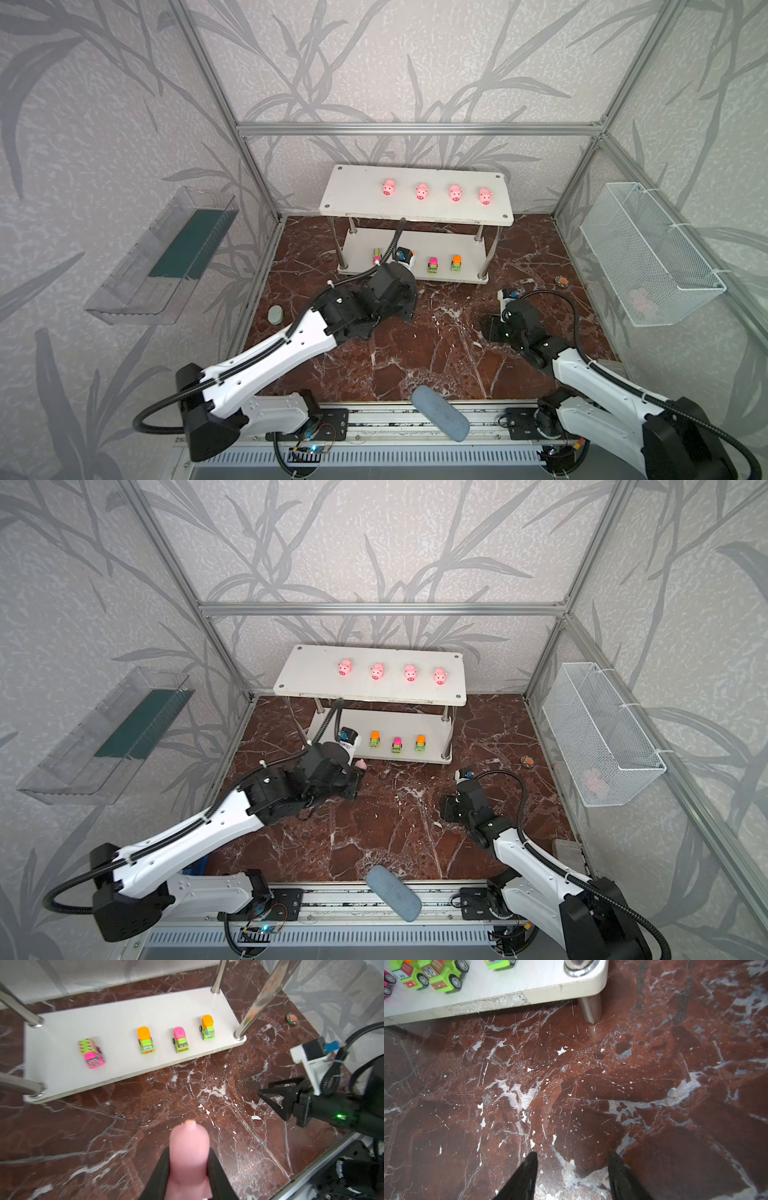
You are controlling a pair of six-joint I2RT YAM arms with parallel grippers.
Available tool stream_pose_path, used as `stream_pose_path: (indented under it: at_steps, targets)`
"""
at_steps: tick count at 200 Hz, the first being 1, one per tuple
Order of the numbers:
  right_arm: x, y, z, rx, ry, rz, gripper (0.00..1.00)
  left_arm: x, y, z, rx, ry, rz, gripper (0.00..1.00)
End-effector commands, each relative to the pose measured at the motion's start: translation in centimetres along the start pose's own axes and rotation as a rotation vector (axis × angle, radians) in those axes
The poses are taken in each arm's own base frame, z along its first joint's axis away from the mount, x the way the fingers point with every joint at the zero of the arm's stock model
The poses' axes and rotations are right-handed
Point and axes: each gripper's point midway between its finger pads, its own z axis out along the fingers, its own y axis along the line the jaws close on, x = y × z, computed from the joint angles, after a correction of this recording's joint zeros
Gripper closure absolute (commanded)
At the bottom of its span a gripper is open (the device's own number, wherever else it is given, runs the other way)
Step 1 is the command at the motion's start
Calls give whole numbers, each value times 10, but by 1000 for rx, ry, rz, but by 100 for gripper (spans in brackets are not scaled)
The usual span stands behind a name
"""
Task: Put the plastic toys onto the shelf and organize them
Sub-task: 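Lift the pig with the left gripper up to the top shelf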
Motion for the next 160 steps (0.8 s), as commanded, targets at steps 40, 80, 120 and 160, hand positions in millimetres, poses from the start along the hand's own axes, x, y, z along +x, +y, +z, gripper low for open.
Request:
stream_pose_path:
  at_steps: [40,80,120,160]
  targets:
    - [-2,2,6,-8,0,6,45,-68,71,-103,-194,-170,-32,74]
    - [-5,3,6,-10,-1,3,45,-123,90,-107,-222,-268,-44,74]
    - [-7,3,3,-6,-12,4,45,-169,107,-77,-200,-291,-81,74]
    - [-6,-1,2,9,-17,4,45,-197,128,-40,-212,-275,-125,74]
